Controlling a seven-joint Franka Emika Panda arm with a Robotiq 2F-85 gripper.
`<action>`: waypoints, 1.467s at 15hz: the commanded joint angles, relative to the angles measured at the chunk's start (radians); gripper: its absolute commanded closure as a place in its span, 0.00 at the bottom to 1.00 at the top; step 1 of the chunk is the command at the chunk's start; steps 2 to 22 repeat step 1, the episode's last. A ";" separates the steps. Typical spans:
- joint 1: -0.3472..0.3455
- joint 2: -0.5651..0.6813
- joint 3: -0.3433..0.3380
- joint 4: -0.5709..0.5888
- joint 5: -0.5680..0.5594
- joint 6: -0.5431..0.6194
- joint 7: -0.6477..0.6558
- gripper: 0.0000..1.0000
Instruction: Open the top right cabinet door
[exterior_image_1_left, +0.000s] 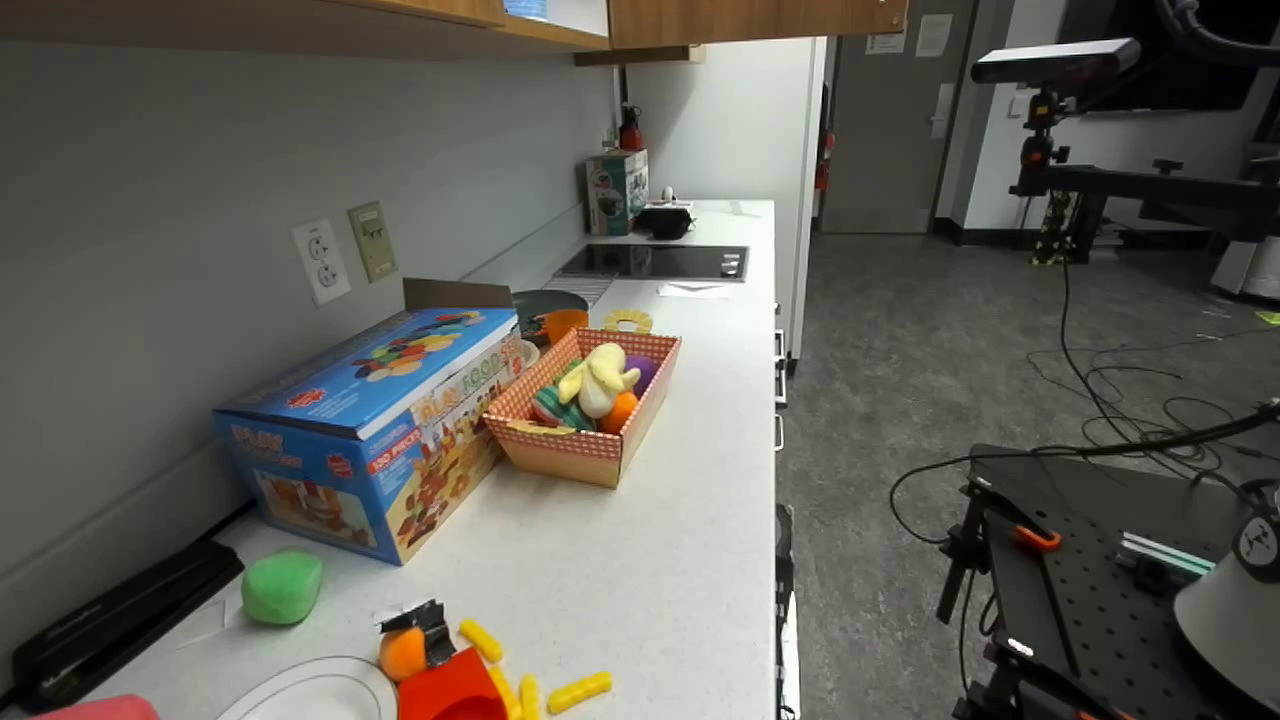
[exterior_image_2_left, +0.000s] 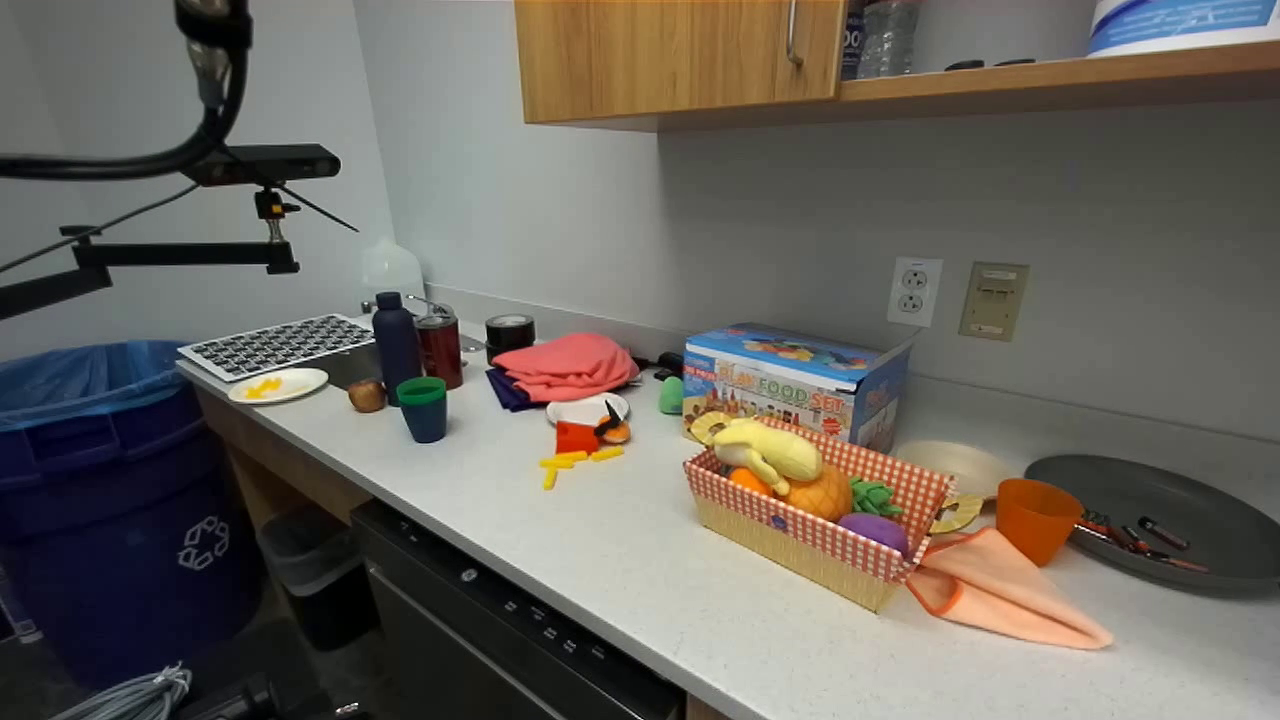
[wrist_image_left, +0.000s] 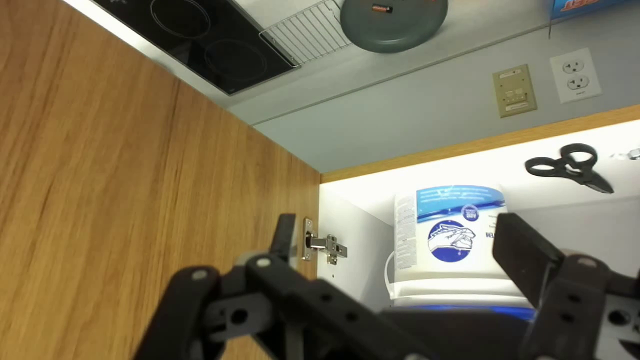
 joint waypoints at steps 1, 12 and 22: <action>0.013 0.003 -0.010 0.007 -0.006 -0.004 0.003 0.00; 0.013 0.003 -0.010 0.007 -0.006 -0.004 0.003 0.00; 0.013 0.003 -0.010 0.007 -0.006 -0.004 0.003 0.00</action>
